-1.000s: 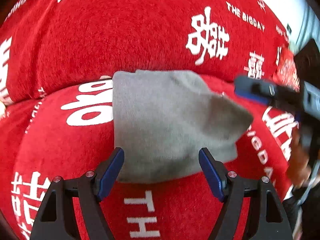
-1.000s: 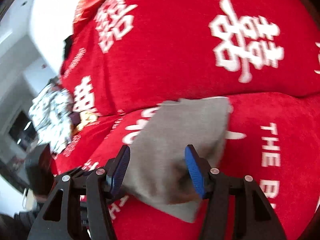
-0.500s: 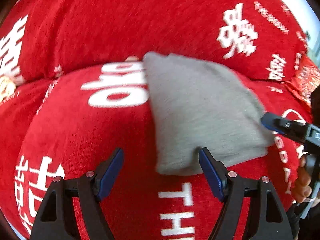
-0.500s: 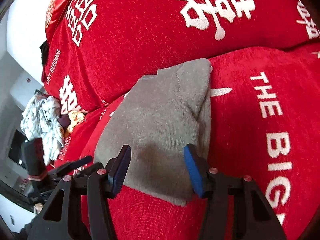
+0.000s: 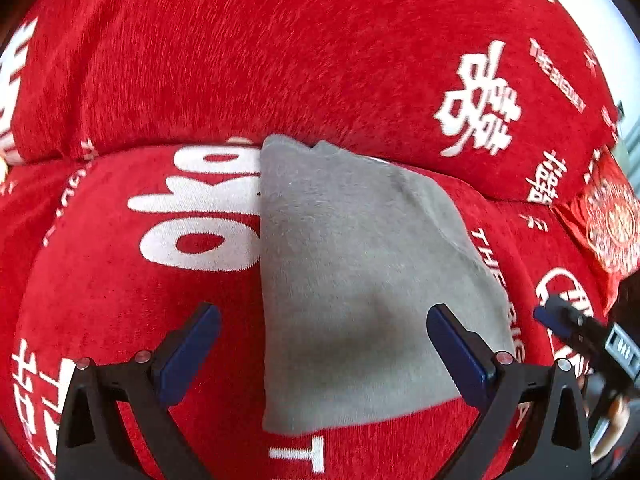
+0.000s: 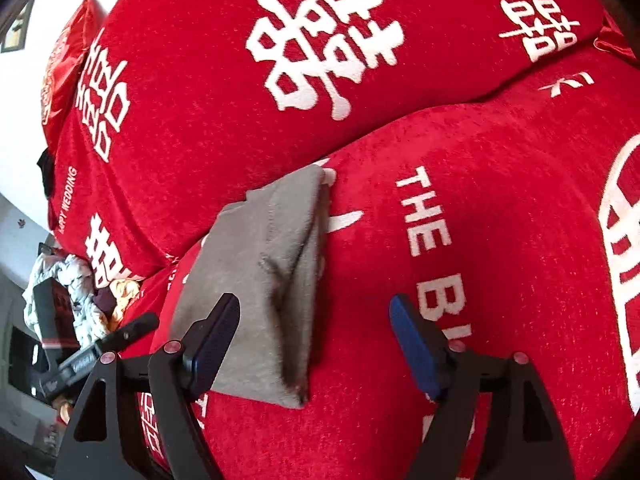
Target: Fold small clothes
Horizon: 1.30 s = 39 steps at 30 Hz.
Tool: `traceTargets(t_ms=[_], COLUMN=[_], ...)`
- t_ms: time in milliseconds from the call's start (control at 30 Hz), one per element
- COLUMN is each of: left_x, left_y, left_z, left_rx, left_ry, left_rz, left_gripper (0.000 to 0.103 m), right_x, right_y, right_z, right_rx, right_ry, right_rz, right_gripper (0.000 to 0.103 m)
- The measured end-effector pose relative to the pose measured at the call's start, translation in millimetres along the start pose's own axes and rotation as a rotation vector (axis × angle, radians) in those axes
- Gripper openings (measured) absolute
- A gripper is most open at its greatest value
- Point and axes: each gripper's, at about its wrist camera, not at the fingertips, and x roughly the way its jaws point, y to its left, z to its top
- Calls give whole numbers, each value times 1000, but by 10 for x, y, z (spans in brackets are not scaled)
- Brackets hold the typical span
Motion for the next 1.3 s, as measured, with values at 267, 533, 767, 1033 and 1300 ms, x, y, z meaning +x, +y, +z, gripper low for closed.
traceTargets(t_ms=[267, 533, 767, 1033, 1300], left_x=[306, 566, 690, 865, 893], left_y=[117, 174, 201, 256, 180], left_z=[89, 117, 163, 185, 180], left_rx=[-14, 8, 15, -23, 29], left_ry=[63, 125, 148, 197, 203], left_rz=[4, -31, -70, -154, -173], left_gripper=[103, 103, 103, 103, 100], right_x=[381, 929, 1172, 1278, 1379], right_y=[-61, 147, 248, 354, 516], right_z=[192, 245, 247, 241, 170], right_rx=[1, -32, -60, -105, -186], right_ry=[77, 215, 210, 205, 221], right_rz=[-25, 11, 7, 5, 40], right_gripper=[80, 80, 80, 80, 67])
